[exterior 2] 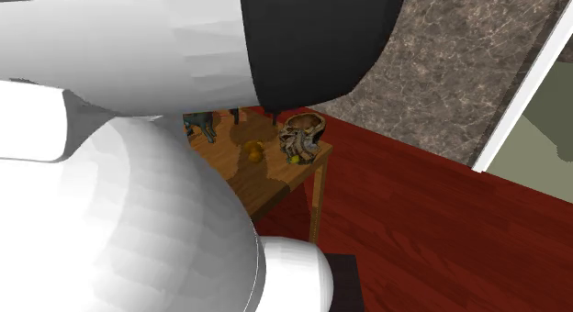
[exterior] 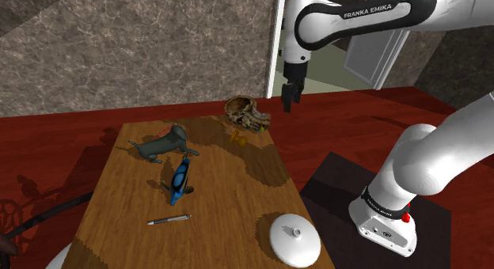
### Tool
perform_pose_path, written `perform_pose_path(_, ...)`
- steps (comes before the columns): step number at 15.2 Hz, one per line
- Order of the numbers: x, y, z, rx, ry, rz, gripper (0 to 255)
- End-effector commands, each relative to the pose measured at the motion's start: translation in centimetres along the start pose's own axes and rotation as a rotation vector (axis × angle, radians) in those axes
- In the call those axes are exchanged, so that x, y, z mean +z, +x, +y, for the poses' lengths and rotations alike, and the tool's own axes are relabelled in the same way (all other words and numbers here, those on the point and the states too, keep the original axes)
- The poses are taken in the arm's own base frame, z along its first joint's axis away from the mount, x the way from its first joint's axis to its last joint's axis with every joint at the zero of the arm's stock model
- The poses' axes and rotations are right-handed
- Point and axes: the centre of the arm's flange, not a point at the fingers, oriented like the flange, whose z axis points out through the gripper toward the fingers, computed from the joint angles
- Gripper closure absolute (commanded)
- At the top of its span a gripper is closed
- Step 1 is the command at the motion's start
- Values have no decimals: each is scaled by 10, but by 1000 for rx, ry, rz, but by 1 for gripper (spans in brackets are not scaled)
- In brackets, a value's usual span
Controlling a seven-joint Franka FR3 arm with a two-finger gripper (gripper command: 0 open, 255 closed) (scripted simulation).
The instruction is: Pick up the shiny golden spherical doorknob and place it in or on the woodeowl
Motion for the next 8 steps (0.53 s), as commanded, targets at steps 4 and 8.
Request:
perform_pose_path(4, 36, 59, -2, -4, -4, -27, 0)
perform_pose_path(8, 66, 106, -4, -7, -7, -49, 0)
